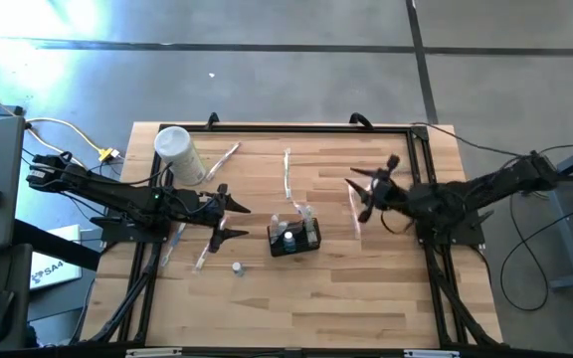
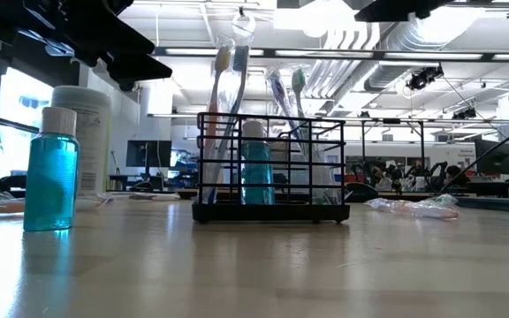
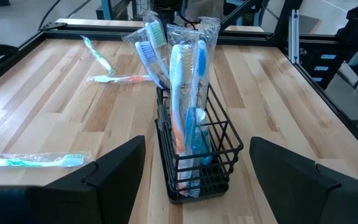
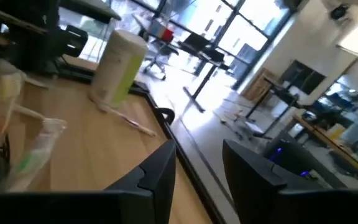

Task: Pick & Place toothbrushing station
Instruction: Put the right green toothbrush into the black wire organizer

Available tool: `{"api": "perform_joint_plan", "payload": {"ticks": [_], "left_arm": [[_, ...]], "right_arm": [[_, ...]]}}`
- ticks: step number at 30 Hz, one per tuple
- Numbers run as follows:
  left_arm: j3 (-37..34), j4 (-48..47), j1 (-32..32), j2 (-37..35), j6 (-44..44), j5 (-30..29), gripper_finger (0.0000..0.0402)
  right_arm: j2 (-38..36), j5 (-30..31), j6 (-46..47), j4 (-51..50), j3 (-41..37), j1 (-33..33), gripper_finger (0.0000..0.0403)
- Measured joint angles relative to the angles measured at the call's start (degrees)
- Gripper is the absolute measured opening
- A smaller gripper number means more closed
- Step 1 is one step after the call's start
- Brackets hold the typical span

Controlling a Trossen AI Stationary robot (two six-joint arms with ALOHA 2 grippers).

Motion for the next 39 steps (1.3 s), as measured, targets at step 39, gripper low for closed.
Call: {"api": "perform_joint_plan", "payload": {"ticks": [39], "left_arm": [[0.0,-0.4,0.0,0.0,0.7,0.2,0.0287]], "right_arm": [[25.0,-32.9,19.9,-54.1,9.7,-42.0,0.0193]]}}
